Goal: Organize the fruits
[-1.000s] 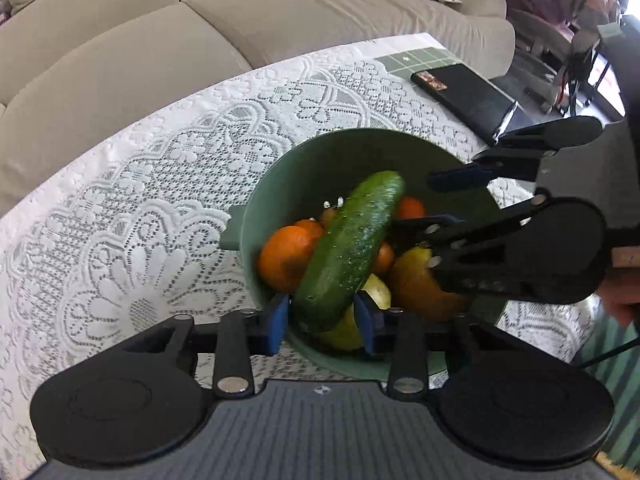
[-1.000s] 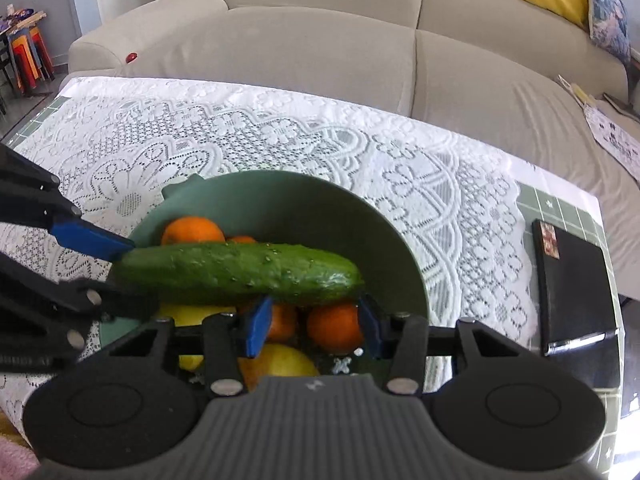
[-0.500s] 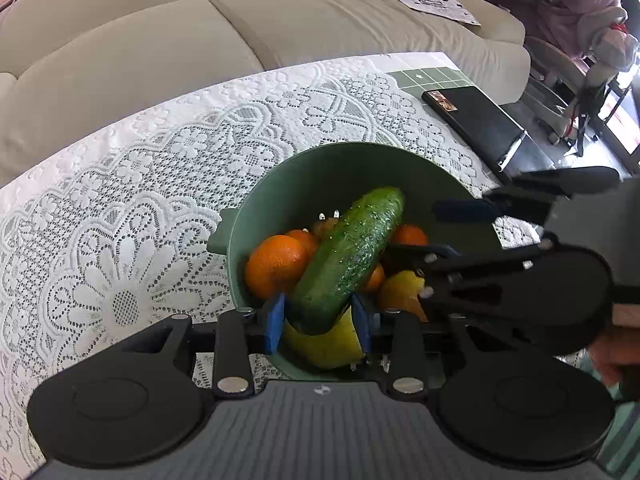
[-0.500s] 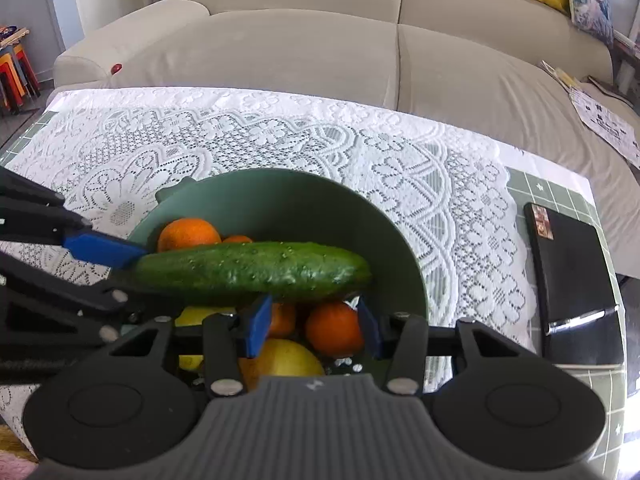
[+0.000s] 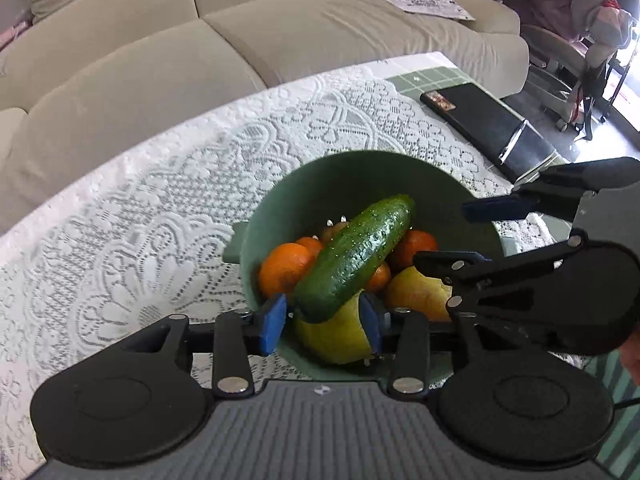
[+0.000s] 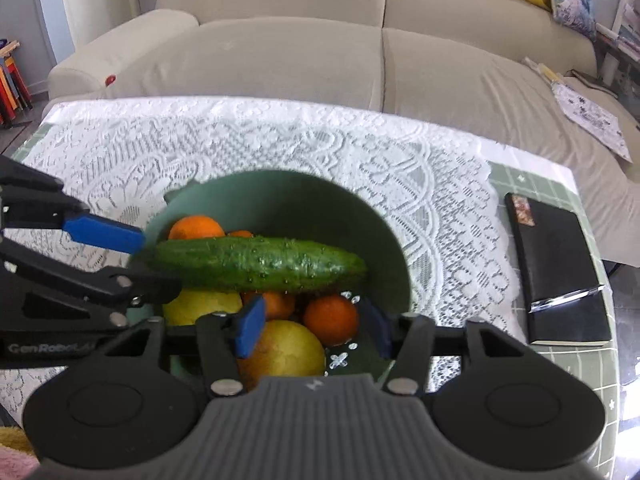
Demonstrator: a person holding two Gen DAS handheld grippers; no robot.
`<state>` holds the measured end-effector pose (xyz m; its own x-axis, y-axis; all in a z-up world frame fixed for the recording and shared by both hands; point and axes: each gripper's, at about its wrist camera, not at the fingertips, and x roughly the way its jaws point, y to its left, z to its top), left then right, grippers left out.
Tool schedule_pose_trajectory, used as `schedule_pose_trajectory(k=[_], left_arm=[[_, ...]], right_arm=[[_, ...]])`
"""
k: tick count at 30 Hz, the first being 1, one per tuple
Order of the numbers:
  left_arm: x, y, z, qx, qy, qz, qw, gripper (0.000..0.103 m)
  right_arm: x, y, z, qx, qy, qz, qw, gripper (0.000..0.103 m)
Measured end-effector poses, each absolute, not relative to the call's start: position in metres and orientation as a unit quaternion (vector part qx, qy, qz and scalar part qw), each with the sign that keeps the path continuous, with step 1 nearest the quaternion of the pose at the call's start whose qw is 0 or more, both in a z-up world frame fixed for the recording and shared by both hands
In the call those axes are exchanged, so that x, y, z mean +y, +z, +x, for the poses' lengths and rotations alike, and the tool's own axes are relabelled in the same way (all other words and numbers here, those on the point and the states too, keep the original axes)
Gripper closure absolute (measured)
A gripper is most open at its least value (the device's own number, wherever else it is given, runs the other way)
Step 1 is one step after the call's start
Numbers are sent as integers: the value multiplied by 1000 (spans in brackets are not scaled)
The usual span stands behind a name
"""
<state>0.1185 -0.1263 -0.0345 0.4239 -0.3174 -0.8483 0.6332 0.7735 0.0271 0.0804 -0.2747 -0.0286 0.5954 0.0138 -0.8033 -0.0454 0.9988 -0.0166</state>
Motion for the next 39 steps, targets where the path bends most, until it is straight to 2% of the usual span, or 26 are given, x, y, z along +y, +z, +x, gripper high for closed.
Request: schedule_pose_trajectory(k=[6,9,14,24,39], left_arm=[[-103,2,100,412,-267,151,858,47],[-89,23,87,376,-240,145,883,46],[-66,54,64,318,-195,131,919,35],[-38,76,17,237,-108,135,956,20],[-10,42,-14,304,-64,84,947,20]], right_arm=[[-274,8,65,416,16,12,909,32],[-270,29,52,393,17,27,919,20],[-258,62,23,352,19,41,935,11],[-232,91,-36,301,-3,61,952,6],[-177,67,-82,289,-14,-2,957,4]])
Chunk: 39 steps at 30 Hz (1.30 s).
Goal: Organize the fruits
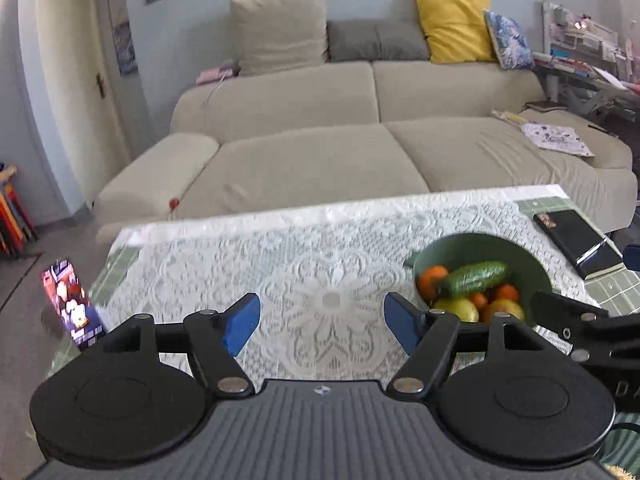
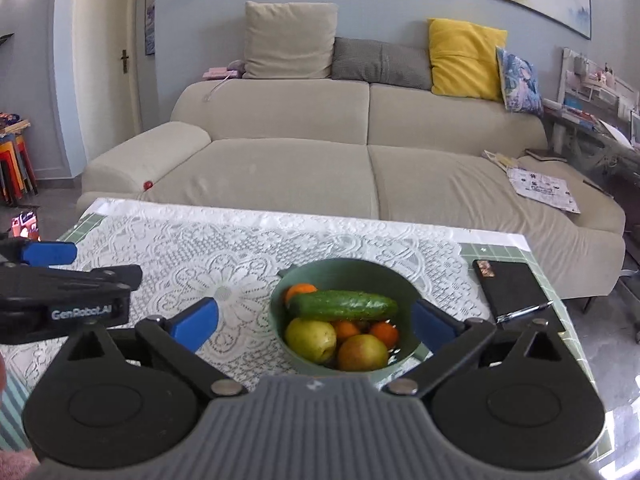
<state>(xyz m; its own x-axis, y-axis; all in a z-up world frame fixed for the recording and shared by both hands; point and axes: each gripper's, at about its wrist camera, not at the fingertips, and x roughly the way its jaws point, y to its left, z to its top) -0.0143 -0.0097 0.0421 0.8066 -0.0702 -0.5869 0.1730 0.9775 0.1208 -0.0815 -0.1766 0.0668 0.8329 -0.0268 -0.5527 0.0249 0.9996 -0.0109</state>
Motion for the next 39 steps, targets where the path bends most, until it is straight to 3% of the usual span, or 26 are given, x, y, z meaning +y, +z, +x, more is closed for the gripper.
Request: schedule_pose_trajectory(k=[14,39], left_arm=[[-10,3,-7,372,-56,78,923,20],[-9,4,-6,377,-56,72,922,20]], right_arm=[[-188,24,-65,346,-15,20,938,4],[-185,23,-66,349,-7,15,937,4]])
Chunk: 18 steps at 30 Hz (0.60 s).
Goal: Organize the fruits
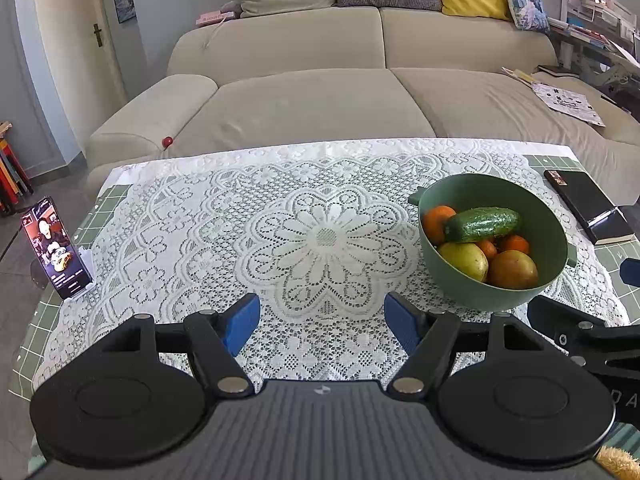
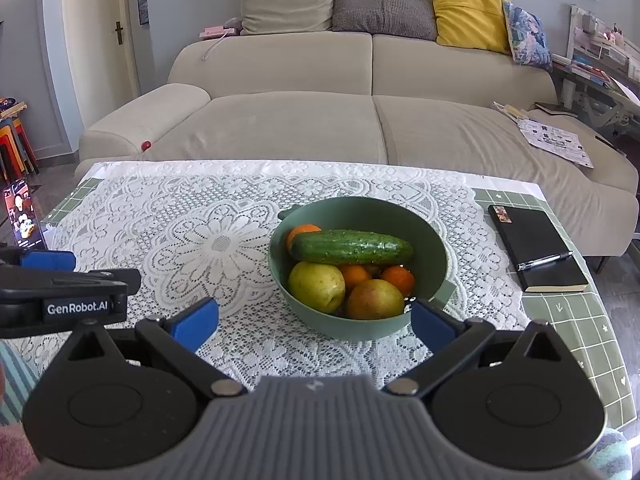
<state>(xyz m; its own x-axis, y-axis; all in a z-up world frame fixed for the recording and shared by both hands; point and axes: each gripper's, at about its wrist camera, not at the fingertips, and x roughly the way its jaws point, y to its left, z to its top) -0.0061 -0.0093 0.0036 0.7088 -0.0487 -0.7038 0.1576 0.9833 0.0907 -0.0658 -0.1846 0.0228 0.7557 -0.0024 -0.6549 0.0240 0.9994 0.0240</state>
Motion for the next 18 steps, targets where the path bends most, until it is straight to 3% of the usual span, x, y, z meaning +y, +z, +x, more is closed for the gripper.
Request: schedule_pose_trajectory(k=[18], left_arm=[[-8,2,-5,381,-55,68,920,20]], right_arm=[[-182,21,-64,355,-1,10,935,4]])
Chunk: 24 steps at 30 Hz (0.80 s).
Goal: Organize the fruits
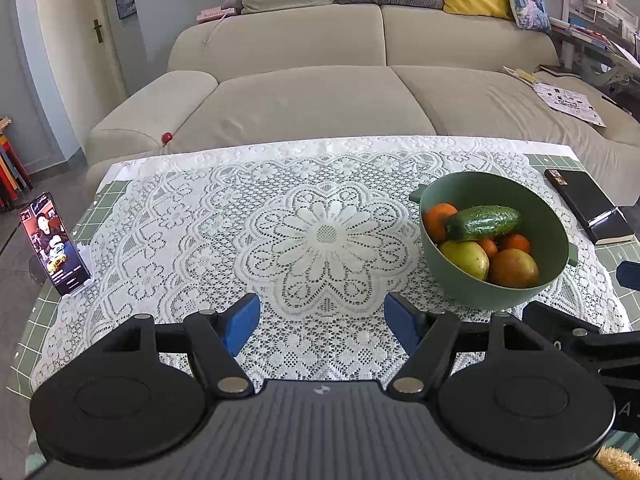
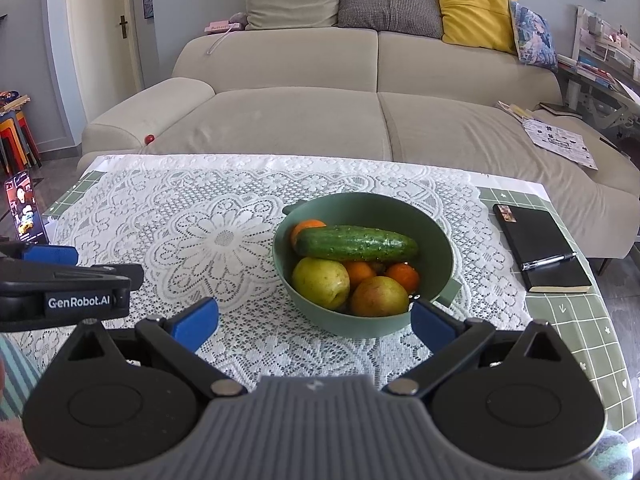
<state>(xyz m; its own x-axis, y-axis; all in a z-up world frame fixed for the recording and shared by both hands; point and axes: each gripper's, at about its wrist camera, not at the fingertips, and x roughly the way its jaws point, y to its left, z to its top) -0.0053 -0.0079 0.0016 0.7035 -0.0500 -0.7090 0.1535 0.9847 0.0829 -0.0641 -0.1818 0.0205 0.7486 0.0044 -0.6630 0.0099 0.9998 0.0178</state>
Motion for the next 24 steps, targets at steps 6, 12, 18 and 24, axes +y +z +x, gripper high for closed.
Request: schedule_pose_trajectory(k=[6,12,18,24], left_arm=[[-8,2,-5,381,-55,68,921,20],[-8,2,-5,380,-55,68,921,20],[-7,2,-5,381,-54,68,921,20],[-7,2,-5,381,-54,67,921,20]], right_arm=[[-182,20,-64,356,-2,12,934,4],[-182,20,-64,357,-2,12,934,4],[-183,19,-64,357,-1,13,934,4],[-183,17,-64,358,-2,13,933,4]])
